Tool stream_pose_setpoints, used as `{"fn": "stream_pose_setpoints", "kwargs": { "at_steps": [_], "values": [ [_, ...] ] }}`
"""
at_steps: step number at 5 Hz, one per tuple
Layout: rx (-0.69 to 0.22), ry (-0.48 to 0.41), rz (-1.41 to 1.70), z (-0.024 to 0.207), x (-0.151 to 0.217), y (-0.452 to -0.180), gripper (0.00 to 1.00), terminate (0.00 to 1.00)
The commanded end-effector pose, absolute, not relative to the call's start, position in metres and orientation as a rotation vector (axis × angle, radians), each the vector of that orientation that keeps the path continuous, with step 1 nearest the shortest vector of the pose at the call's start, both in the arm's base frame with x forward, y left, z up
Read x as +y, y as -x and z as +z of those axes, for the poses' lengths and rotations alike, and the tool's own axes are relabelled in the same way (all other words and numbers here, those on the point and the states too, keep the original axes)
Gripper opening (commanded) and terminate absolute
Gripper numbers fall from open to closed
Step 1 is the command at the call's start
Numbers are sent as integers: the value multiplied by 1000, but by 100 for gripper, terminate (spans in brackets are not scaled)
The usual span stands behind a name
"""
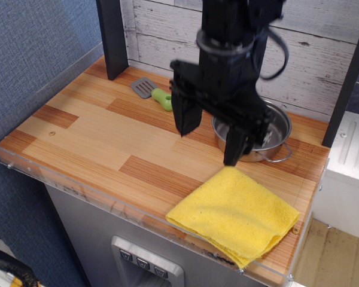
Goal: Move the yellow cloth from left side to right side
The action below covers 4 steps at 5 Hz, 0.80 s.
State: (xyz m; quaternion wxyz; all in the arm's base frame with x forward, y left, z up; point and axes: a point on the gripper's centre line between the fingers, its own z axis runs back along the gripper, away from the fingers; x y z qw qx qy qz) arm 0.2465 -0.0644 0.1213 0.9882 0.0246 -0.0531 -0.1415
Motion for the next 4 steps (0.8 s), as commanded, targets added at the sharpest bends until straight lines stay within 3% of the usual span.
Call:
{"fn": "stream_pose_setpoints", "kwargs": {
  "at_steps": [1,3,4],
  "values": [
    [-176,-34,-205,147,-53,-253,100,0],
    [-176,-34,-205,147,-53,-253,100,0],
    [-176,-34,-205,147,-53,-253,100,100]
  ]
}}
